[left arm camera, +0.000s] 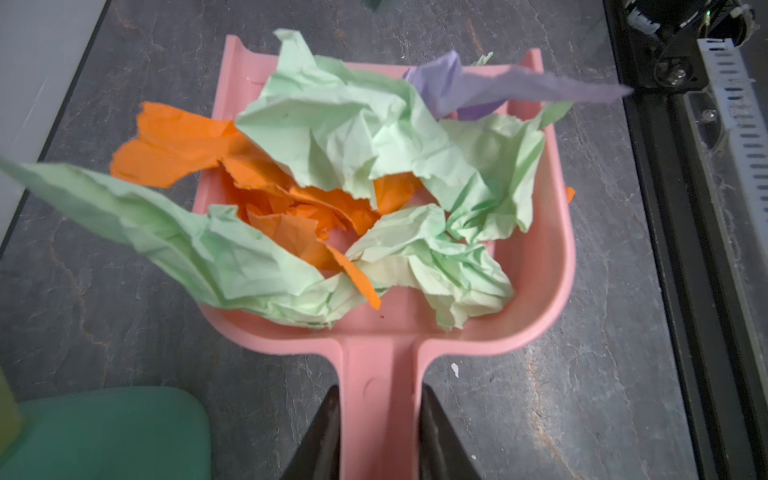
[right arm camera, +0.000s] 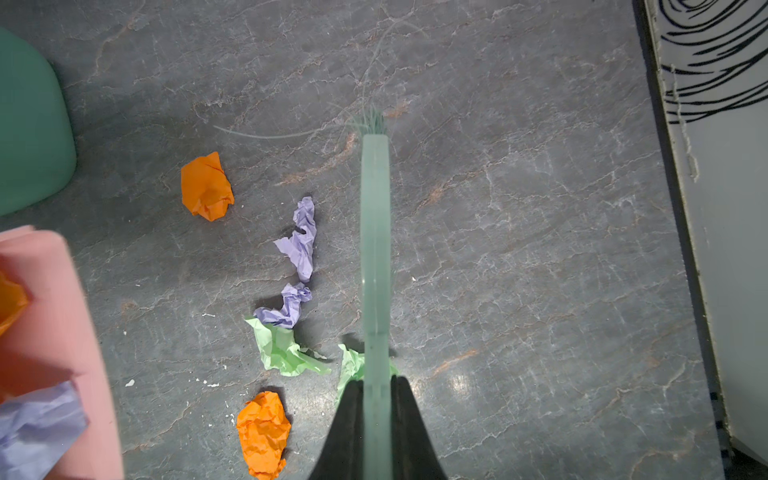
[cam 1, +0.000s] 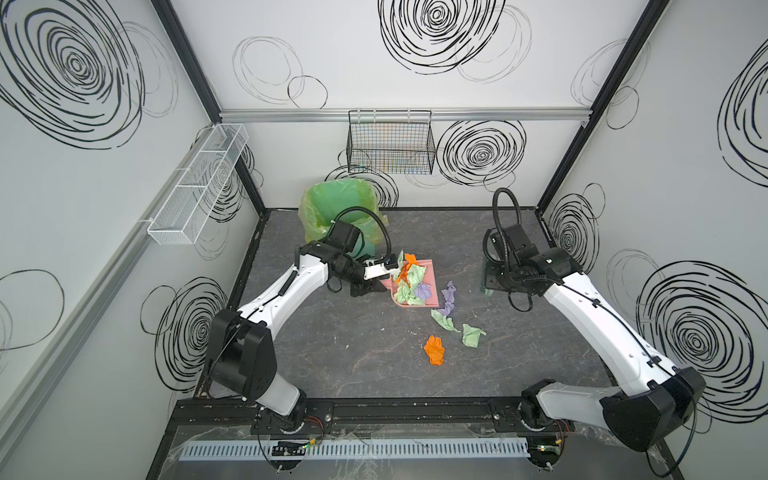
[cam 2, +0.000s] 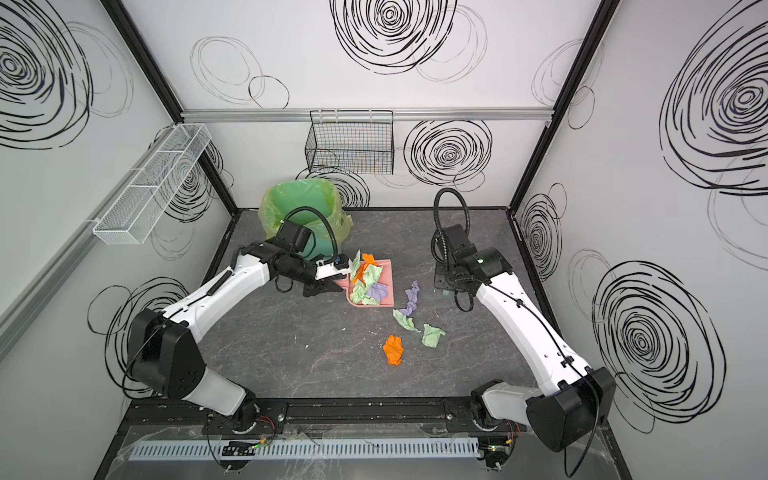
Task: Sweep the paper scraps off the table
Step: 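Carry the loaded dustpan over the green bin with the left gripper while the right withdraws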
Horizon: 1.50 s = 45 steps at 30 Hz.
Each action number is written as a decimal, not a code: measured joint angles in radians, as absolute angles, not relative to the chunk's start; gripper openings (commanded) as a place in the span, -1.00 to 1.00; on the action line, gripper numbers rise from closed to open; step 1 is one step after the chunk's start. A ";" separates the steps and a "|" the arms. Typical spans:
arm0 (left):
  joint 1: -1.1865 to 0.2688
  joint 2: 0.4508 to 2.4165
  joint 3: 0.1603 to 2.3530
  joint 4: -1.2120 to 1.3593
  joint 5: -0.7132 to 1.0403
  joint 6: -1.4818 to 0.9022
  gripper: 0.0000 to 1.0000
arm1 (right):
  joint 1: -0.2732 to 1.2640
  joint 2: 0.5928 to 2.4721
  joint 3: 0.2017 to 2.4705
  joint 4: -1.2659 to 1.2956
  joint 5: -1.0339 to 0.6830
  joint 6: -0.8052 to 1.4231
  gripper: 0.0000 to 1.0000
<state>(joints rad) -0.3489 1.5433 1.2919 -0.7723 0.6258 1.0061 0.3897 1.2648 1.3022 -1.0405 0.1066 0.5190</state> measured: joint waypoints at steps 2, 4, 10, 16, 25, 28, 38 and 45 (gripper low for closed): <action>-0.336 1.525 1.309 -0.807 0.625 1.013 -1.00 | 0.380 1.275 1.302 -1.029 0.099 0.501 -1.00; -0.319 1.502 1.328 -0.844 0.625 1.023 -1.00 | 0.375 1.294 1.302 -1.017 0.094 0.489 -1.00; -0.276 1.462 1.412 -0.952 0.624 1.055 -1.00 | 0.372 1.353 1.302 -1.011 0.074 0.467 -1.00; -0.215 1.462 1.514 -1.074 0.631 1.099 -1.00 | 0.365 1.398 1.298 -0.996 0.047 0.452 -1.00; -0.136 1.462 1.596 -1.182 0.633 1.154 -1.00 | 0.365 1.443 1.297 -0.995 0.026 0.451 -1.00; -0.113 1.463 1.615 -1.204 0.634 1.168 -1.00 | 0.365 1.443 1.297 -0.995 0.025 0.451 -1.00; 0.007 1.539 1.816 -1.312 0.654 1.235 -1.00 | 0.365 1.433 1.264 -0.990 0.020 0.451 -1.00; 0.063 1.653 1.966 -1.358 0.620 1.276 -1.00 | 0.365 1.433 1.234 -0.978 0.008 0.451 -1.00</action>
